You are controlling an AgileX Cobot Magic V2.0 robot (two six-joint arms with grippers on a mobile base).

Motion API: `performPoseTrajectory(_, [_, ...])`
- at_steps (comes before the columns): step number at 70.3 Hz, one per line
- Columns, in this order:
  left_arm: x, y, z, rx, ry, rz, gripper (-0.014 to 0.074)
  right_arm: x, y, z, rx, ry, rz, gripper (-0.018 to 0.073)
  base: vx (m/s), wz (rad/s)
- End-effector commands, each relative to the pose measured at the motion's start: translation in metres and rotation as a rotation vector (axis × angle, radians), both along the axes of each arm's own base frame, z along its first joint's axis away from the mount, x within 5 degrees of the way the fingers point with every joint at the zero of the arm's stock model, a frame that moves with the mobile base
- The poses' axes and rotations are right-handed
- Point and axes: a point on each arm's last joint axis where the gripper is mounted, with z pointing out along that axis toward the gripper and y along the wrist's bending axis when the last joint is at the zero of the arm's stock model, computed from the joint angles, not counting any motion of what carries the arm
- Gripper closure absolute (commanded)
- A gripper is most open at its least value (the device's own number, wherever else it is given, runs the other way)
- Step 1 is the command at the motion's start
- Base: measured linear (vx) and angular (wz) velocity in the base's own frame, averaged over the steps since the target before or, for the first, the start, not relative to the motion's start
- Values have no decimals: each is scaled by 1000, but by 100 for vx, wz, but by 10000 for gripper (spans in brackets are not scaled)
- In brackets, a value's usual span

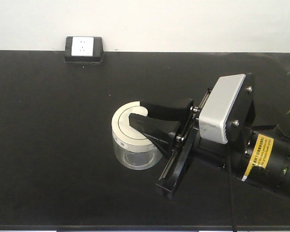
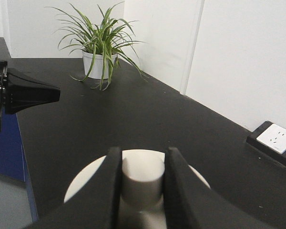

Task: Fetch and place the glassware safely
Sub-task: 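Hold the jar in the right gripper while approaching the black bench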

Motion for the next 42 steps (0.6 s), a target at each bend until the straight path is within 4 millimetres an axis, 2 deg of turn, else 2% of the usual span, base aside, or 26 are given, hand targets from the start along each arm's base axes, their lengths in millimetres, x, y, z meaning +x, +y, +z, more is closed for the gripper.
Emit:
performPoseTrajectory(1, [1,-2,15,-24,-94,-17,603,-6,0,22,100,-62,41,563,9,6])
performPoseTrajectory(42, [1,-2,15,-24,-94,-17,603,-6,0,22,100,-62,41,563,3,1])
